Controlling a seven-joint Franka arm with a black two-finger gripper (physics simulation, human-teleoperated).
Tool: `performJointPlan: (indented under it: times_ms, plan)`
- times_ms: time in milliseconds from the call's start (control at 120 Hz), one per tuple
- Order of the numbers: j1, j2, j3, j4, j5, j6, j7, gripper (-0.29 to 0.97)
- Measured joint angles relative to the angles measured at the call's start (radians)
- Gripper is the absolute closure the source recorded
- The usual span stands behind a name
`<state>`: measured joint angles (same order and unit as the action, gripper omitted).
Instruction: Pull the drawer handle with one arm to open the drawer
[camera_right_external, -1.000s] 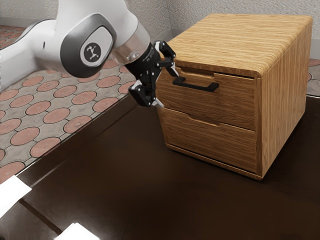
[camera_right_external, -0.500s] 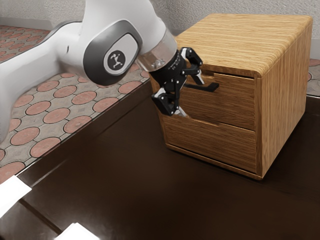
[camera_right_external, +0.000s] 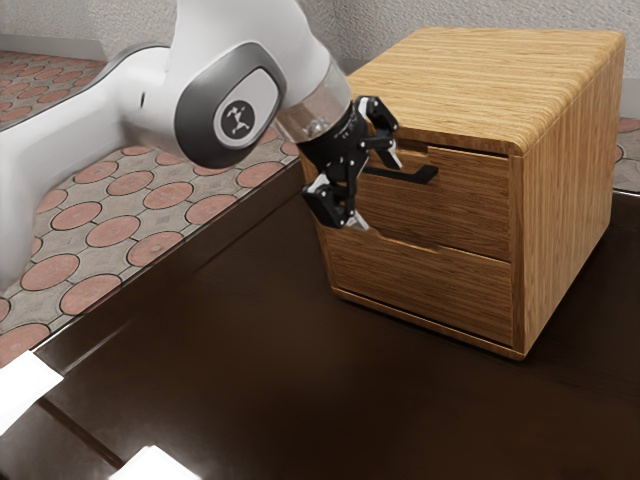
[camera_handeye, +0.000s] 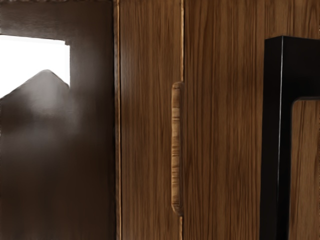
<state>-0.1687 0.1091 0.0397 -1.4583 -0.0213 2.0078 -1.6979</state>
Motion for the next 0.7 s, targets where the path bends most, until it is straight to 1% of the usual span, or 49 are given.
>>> performJointPlan:
  times_ms: [158, 467, 617, 700]
  plan:
    - [0.010, 0.018, -0.001, 0.022, 0.000, 0.000, 0.000, 0.00]
    - [-0.005, 0.045, -0.002, 0.034, -0.001, -0.001, -0.003, 0.01]
    - [0.001, 0.045, -0.002, 0.028, -0.001, -0.003, -0.005, 0.09]
    - [0.002, 0.041, -0.001, 0.028, 0.000, -0.007, -0.006, 0.17]
